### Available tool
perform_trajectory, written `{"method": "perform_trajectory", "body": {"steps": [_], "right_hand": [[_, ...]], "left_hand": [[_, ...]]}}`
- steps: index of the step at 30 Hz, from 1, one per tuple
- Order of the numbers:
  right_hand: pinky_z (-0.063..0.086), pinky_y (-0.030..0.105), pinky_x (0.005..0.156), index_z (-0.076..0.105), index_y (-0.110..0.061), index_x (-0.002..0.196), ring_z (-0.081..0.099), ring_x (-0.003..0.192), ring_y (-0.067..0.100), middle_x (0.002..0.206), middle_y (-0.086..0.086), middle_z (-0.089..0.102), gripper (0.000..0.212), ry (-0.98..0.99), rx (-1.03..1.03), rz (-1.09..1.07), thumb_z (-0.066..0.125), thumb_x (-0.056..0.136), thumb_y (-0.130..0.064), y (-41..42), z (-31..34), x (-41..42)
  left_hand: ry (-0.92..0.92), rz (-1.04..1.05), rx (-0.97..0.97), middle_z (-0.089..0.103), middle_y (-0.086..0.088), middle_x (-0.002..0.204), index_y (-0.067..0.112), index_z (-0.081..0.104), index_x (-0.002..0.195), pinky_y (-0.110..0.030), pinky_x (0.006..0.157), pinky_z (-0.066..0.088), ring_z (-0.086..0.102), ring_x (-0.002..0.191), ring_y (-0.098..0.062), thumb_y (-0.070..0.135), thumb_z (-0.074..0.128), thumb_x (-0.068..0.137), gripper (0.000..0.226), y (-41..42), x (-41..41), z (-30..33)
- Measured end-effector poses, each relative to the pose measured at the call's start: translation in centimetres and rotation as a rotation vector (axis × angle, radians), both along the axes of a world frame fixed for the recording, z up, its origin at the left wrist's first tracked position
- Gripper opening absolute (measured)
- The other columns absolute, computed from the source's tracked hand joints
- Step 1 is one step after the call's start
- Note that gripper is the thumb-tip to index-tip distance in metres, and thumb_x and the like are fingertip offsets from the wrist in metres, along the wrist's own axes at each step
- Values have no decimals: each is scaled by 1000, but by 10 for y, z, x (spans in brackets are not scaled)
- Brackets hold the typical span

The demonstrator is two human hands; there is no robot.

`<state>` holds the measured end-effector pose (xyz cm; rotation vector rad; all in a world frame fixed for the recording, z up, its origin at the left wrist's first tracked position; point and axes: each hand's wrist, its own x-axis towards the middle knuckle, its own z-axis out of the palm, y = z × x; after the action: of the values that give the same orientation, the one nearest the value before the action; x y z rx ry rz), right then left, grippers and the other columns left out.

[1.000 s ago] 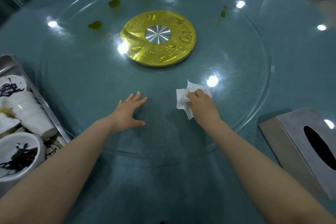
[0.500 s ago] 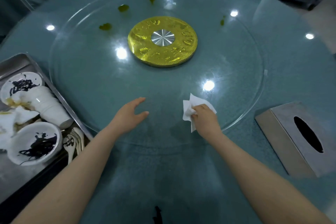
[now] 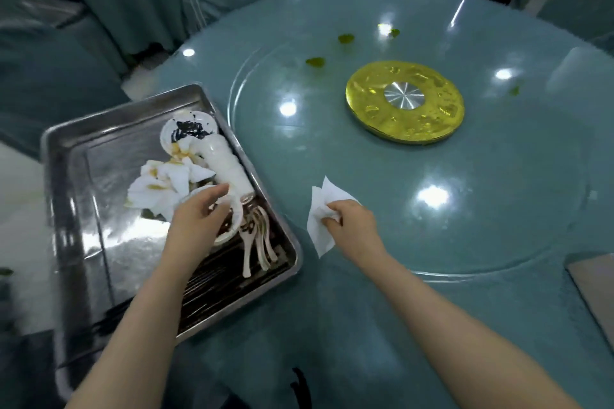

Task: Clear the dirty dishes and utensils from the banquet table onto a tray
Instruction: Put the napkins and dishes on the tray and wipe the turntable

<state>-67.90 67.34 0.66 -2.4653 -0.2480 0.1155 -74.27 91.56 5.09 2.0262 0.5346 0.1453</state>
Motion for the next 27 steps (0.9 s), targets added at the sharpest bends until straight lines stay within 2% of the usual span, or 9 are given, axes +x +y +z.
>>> {"method": "perform_trajectory", "body": {"steps": [4, 8, 12, 15, 19, 22, 24, 27], "right_hand": [[38, 31, 87, 68, -5, 104, 55, 107, 26, 110, 10, 67, 23, -6, -4, 180, 59, 86, -18, 66, 2, -15], [37, 27, 91, 66, -10, 111, 54, 111, 22, 115, 6, 65, 27, 10, 33, 327, 59, 89, -23, 129, 3, -32], [37, 23, 82, 66, -8, 106, 55, 105, 21, 110, 6, 64, 23, 38, 80, 444, 58, 90, -23, 192, 8, -38], [35, 20, 82, 65, -10, 114, 55, 106, 20, 114, 6, 64, 29, 66, 91, 447, 60, 89, -23, 235, 8, -34], [37, 28, 87, 63, -10, 115, 54, 108, 23, 116, 8, 61, 29, 104, -76, 587, 56, 90, -23, 272, -6, -37], [40, 32, 89, 59, -12, 120, 52, 109, 24, 119, 8, 56, 31, 116, -181, 621, 51, 92, -20, 290, -15, -39], [38, 31, 87, 58, -12, 120, 52, 106, 25, 118, 8, 53, 30, 80, -181, 576, 50, 91, -17, 301, -17, -35], [36, 30, 84, 58, -10, 116, 51, 104, 26, 116, 10, 52, 28, -2, -155, 505, 49, 90, -13, 316, -9, -20]], "left_hand": [[30, 105, -29, 63, 25, 101, 31, 66, 113, -11, 74, 40, 57, 97, 8, 20, 60, 91, 26, 53, -34, -6], [50, 175, -90, 64, 14, 112, 26, 65, 116, -23, 87, 43, 58, 103, -2, 15, 59, 91, 28, 98, -62, -14], [96, 209, -111, 65, 13, 111, 24, 64, 119, -10, 76, 38, 57, 100, 3, 15, 57, 93, 29, 139, -84, -20], [135, 254, -120, 64, 10, 114, 21, 63, 121, -17, 87, 38, 58, 105, -7, 17, 57, 93, 29, 168, -99, -26], [159, 278, -135, 64, 6, 117, 19, 62, 123, -22, 92, 37, 56, 105, -8, 13, 56, 93, 32, 192, -114, -33], [166, 272, -171, 65, 8, 115, 22, 60, 123, -13, 82, 39, 57, 96, 2, 13, 55, 93, 32, 204, -119, -38], [160, 272, -196, 65, 8, 113, 22, 61, 121, -7, 73, 38, 54, 93, 10, 12, 55, 93, 30, 208, -121, -41], [165, 270, -195, 65, 10, 110, 22, 61, 121, -5, 69, 38, 52, 91, 14, 11, 54, 94, 30, 211, -121, -45]]}}
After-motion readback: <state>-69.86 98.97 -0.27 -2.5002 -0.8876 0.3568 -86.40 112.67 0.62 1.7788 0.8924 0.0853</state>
